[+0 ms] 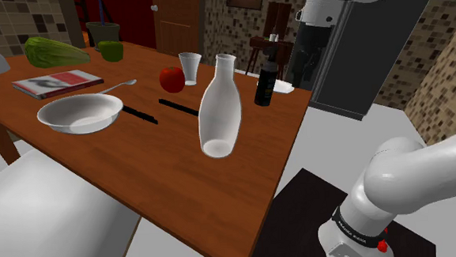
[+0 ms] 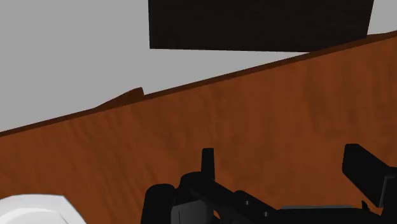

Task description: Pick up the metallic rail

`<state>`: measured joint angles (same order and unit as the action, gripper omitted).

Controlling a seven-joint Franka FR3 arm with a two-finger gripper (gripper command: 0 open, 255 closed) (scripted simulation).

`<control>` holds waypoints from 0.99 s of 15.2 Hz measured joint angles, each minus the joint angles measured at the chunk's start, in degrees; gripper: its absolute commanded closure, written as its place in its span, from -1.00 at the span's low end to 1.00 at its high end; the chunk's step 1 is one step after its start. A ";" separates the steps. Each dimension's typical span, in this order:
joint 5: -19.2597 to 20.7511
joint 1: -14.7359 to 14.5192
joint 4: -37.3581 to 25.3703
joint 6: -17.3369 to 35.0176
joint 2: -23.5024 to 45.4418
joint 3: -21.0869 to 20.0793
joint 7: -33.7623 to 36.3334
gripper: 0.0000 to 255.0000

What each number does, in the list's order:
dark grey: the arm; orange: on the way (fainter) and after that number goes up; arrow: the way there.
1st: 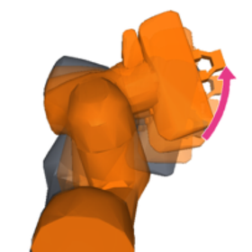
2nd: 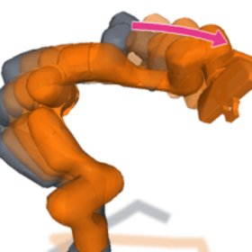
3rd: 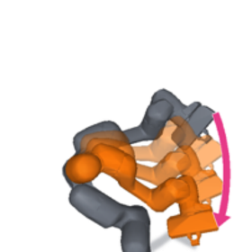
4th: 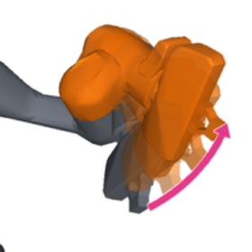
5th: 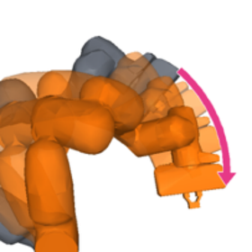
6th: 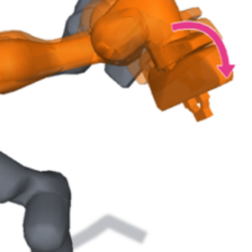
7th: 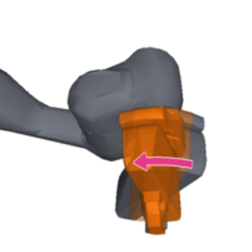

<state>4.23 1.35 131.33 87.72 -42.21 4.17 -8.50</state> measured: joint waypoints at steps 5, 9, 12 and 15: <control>-0.94 -1.25 -2.03 2.76 5.57 -1.75 1.25 -1.00; -1.91 -2.82 -5.62 5.76 13.10 -4.18 3.07 -1.00; -2.40 -3.97 -8.47 7.92 18.82 -6.12 4.65 -1.00; -2.36 -4.80 -12.34 9.31 24.80 -7.52 5.58 -1.00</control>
<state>1.87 -3.45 118.99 97.03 -17.41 -3.35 -2.92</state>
